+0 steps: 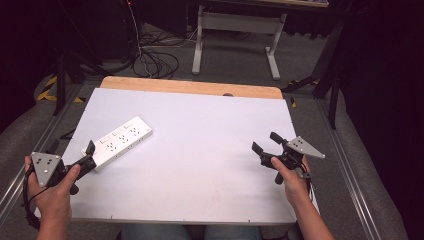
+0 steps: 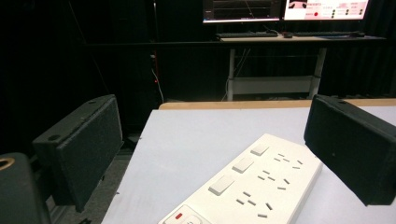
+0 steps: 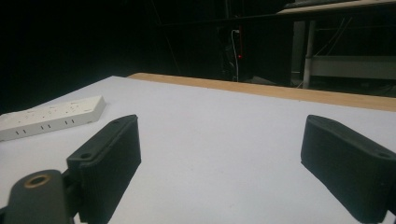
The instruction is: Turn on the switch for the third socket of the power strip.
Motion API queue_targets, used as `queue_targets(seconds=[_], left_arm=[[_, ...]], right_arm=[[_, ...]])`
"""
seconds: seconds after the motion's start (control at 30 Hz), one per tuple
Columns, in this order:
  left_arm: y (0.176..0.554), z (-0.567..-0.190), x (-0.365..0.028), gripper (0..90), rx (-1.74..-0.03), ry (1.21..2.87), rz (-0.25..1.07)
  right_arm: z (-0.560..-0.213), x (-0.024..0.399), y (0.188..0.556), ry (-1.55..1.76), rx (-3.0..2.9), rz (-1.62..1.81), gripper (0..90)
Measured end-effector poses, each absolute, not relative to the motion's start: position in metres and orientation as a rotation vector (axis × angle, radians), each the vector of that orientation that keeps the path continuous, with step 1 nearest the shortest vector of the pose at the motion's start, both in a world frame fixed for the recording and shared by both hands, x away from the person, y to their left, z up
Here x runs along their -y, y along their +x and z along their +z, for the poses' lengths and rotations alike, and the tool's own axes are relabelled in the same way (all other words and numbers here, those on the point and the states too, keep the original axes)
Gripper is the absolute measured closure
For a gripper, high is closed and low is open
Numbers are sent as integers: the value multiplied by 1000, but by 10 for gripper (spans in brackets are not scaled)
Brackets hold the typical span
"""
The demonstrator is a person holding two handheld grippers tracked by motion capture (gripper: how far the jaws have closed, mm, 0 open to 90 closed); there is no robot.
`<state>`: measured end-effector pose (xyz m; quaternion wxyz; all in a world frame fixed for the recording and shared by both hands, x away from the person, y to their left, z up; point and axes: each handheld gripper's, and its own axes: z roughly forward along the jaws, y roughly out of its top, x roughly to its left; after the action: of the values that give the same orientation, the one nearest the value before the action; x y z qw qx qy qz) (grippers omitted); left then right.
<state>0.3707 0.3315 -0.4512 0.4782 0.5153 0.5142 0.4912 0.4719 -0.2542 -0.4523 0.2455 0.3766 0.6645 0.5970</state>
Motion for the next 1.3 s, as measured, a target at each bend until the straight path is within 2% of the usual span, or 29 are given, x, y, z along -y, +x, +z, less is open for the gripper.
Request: queue_targets(seconds=[0.57, 0.9, 1.13, 1.3], left_arm=[[374, -451, -330, 78, -1253, 1257, 1219], [374, -451, -329, 183, -1257, 1256, 1239], [374, -451, -328, 292, -1238, 1273, 1254], [373, -450, -330, 509, -1252, 1278, 1261]], right_arm=[[-452, 256, 470, 1029, -1813, 1615, 125], [-452, 255, 470, 1026, -1818, 1608, 125], [-452, 256, 470, 1027, -1815, 1608, 125], [-452, 256, 470, 1027, -1816, 1606, 125]])
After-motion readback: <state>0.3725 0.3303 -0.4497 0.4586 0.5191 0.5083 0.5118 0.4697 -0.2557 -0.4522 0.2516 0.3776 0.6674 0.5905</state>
